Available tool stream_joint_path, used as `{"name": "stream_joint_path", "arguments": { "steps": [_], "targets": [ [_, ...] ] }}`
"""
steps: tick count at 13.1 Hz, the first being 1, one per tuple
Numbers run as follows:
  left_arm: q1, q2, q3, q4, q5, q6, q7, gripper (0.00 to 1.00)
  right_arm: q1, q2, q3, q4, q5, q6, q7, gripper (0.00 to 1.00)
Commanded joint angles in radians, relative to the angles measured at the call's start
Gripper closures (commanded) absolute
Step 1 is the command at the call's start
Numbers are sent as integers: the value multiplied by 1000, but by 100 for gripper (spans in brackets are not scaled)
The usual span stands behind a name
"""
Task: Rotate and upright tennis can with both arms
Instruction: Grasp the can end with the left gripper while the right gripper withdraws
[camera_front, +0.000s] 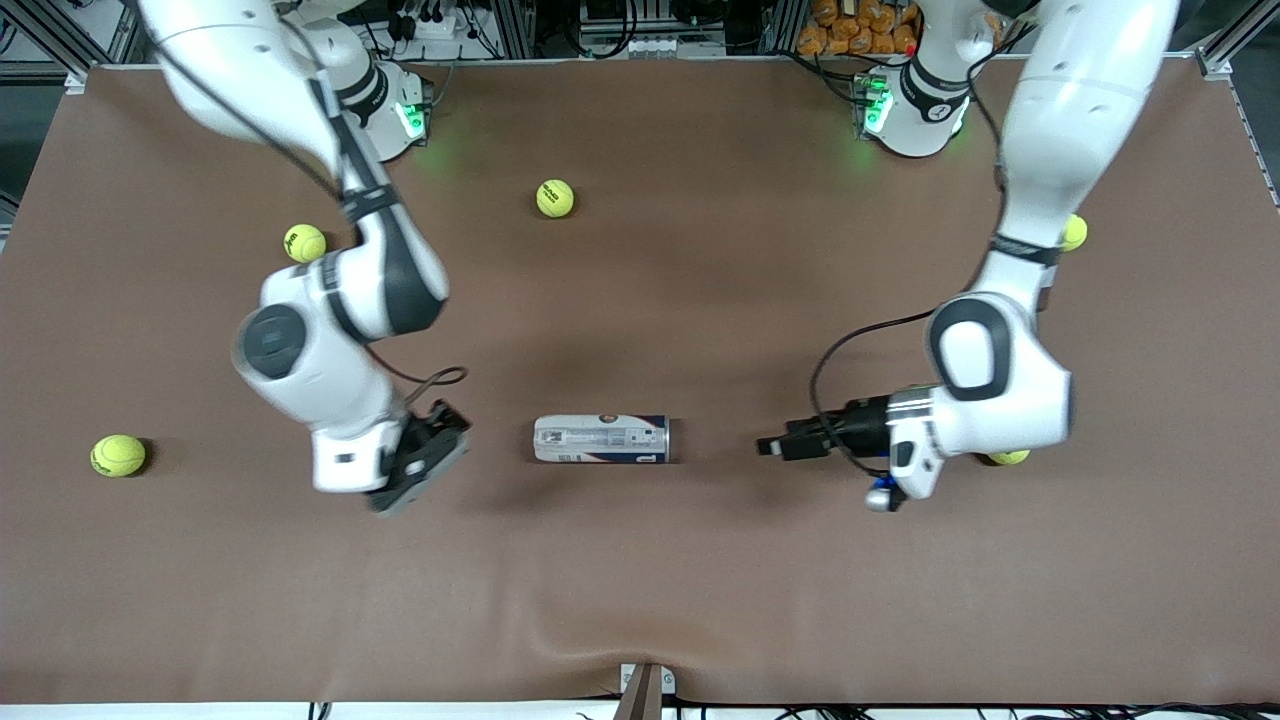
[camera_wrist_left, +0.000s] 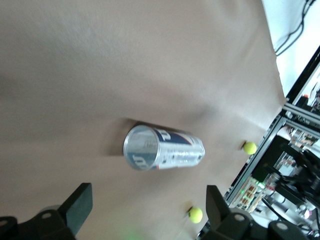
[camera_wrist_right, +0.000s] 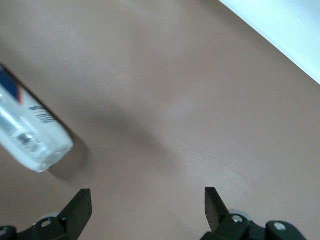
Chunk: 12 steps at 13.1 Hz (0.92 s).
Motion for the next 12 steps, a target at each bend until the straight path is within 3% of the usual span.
{"name": "stream_joint_path", "arguments": {
  "steps": [1, 4, 7, 12],
  "targets": [
    [-41, 54, 3, 23, -91, 67, 12, 0, -32, -44, 20, -23, 32, -9, 54, 0],
    [-62, 86, 2, 12, -327, 66, 195, 0, -95, -126, 16, -27, 27, -176, 194, 0],
    [-96, 129, 3, 20, -447, 66, 264, 0, -180, -249, -10, -30, 12, -424, 276, 0],
    [-123, 177, 3, 20, -564, 66, 414, 11, -125, -375, -214, -21, -8, -667, 348, 0]
  ]
}}
